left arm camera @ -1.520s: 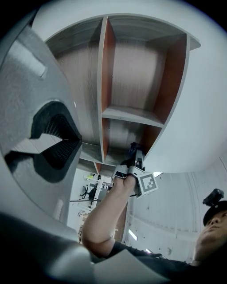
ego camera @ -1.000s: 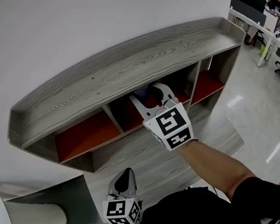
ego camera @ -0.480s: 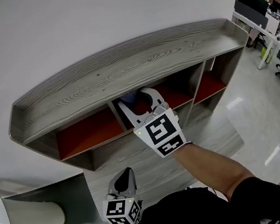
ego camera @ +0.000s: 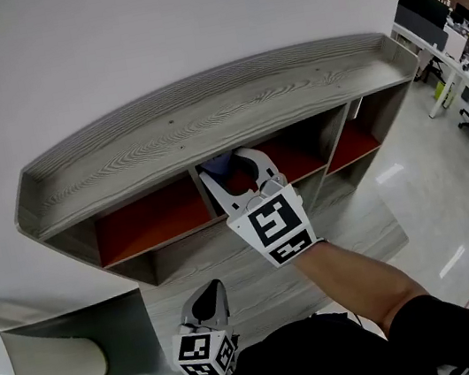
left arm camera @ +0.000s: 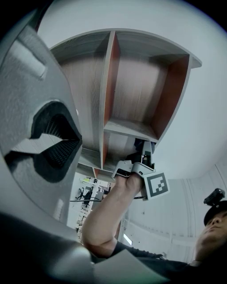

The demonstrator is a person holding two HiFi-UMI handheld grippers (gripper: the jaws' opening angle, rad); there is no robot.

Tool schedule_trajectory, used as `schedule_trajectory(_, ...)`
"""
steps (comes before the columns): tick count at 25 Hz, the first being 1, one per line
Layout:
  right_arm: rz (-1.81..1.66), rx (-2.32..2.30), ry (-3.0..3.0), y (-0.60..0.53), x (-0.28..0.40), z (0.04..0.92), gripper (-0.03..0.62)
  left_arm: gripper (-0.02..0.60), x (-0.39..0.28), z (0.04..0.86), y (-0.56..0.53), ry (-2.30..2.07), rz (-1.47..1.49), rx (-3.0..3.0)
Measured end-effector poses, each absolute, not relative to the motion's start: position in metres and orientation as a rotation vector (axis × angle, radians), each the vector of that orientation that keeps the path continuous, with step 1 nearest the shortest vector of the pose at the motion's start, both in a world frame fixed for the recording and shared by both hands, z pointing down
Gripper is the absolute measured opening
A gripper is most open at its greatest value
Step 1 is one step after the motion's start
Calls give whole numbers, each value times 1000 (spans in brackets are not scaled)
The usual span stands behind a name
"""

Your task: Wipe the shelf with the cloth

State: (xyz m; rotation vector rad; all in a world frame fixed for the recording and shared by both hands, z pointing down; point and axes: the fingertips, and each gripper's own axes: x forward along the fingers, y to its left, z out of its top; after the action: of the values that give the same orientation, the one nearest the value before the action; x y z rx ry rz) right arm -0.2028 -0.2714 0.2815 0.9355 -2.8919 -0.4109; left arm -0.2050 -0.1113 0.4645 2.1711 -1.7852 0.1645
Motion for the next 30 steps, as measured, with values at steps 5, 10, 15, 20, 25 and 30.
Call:
schedule_trajectory(5,-424,955,-2890,-271,-203,281,137,9,-213,468,-110,-1761,162,2181)
schedule_trajectory(10,-414,964,-2884,-274,-202,284,137,9,-221,469,-110,-1730,158,2211)
schedule_trajectory(15,-384,1030,-2869,-271,-190,285,138,9,-229,469,-108,-1693,157,2244)
schedule_trajectory(20,-353,1112,-2859,-257,-169,293,138,9,-232,469,-105,-1643,165,2286)
schedule_trajectory(25,-124,1163,-2905,-237,-144,324,138,9,-234,470,-95,-1601,183,2325)
schedule_trajectory(30,168,1143,-2945,-217,-122,360,138,9,-241,468,-88,-1611,176,2337)
